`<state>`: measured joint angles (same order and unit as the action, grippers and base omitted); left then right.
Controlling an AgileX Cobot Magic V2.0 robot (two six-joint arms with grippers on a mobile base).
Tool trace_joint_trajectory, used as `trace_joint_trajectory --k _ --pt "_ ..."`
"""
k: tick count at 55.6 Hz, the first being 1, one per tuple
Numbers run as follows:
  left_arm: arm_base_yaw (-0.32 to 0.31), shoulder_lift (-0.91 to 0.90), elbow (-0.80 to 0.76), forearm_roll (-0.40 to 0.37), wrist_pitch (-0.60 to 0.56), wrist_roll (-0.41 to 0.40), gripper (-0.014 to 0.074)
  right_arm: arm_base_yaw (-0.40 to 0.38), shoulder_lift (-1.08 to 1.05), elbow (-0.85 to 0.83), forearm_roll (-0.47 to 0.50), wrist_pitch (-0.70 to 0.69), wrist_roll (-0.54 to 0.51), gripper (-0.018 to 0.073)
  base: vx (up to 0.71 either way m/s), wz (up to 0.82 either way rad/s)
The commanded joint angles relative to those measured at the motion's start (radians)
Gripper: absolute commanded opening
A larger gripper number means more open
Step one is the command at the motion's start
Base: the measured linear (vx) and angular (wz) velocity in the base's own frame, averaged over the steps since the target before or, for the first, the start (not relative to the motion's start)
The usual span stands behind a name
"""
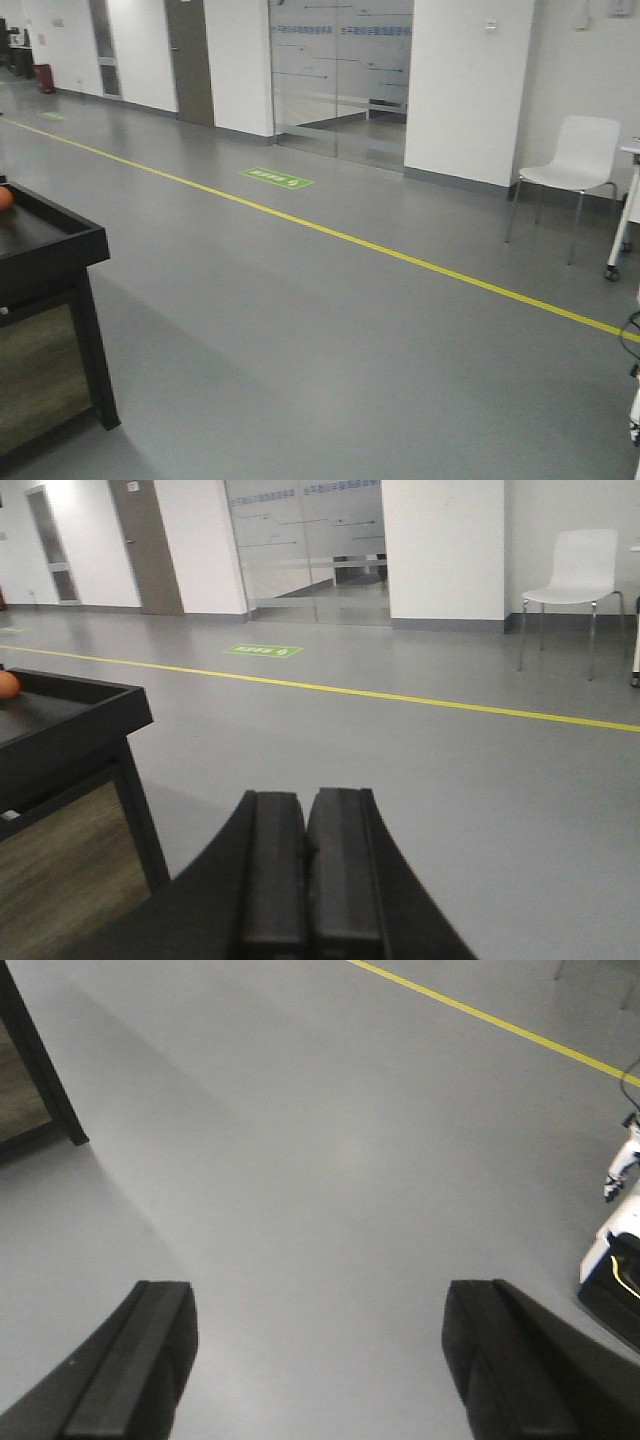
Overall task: Pick snacks and fruit into basket
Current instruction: 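Drive the base toward the black fruit display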
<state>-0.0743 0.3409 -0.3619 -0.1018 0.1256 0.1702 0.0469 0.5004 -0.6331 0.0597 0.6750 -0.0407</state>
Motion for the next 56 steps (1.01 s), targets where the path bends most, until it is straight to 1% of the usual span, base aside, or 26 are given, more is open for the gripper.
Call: trace_joint_trajectory --k 1,25,56 --pt "-0.001 0.004 -0.025 -0.001 -0.082 -0.006 -0.0008 -0.001 0.004 -0.029 -0.003 -0.076 -0.008 0.0564 0.12 0.45" --pt "-0.001 0.004 -0.025 -0.001 -0.082 -0.006 -0.0008 -0.001 0.004 -0.029 -0.003 -0.076 -0.008 0.0564 0.12 0.48" --pt "-0.001 0.004 -0.025 -0.001 -0.082 -0.006 -0.0008 -0.001 0.004 -0.029 -0.003 -0.076 -0.008 0.0564 0.15 0.57"
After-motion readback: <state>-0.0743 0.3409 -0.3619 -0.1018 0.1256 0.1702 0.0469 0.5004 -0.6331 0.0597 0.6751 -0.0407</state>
